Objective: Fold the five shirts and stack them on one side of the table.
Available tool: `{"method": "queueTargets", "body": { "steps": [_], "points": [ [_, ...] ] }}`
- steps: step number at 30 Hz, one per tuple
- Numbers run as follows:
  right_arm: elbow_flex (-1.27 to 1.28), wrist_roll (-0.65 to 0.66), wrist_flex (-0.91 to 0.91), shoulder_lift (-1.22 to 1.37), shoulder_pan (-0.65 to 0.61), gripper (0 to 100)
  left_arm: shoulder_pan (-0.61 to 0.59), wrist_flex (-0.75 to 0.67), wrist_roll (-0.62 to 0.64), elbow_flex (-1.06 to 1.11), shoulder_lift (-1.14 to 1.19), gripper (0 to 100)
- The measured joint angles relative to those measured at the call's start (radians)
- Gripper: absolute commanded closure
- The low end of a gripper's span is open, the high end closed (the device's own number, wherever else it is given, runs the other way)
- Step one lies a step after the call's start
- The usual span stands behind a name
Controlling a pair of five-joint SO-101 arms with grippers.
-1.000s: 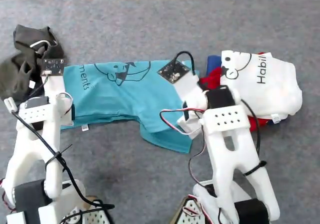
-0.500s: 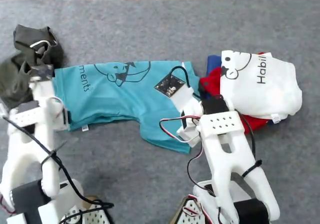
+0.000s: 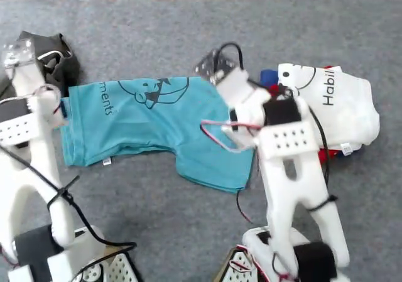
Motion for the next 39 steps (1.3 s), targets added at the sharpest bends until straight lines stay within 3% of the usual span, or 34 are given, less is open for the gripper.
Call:
{"method": "queueTargets", "body": {
  "steps": [9, 14, 18, 26, 31, 36, 39],
  "points": [
    [-0.414, -0.146, -0.029, 0.555, 0.000, 97.8, 0.071, -0.318, 0.123, -0.044, 0.371, 97],
    [-0.697, -0.172, -0.012, 0.881, 0.000, 97.8, 0.071, -0.358, 0.123, -0.158, 0.583, 97],
    [-0.928, -0.172, 0.029, 1.109, 0.008, 98.4, 0.038, -0.382, 0.028, -0.207, 0.640, 97],
    [-1.392, -0.172, 0.232, 1.465, 0.064, 98.4, 0.006, -0.582, -0.101, -0.183, 0.652, 97],
    [-1.676, -0.172, 0.385, 1.588, 0.066, 98.4, 0.000, -0.565, -0.110, -0.183, 0.643, 97],
    [-1.826, -0.172, 0.408, 1.631, 0.066, 98.4, -0.002, -0.339, -0.110, -0.278, 0.496, 97],
    [-1.841, -0.172, 0.411, 1.631, 0.066, 98.4, -0.003, -0.285, -0.104, -0.387, 0.454, 90]
  ]
}}
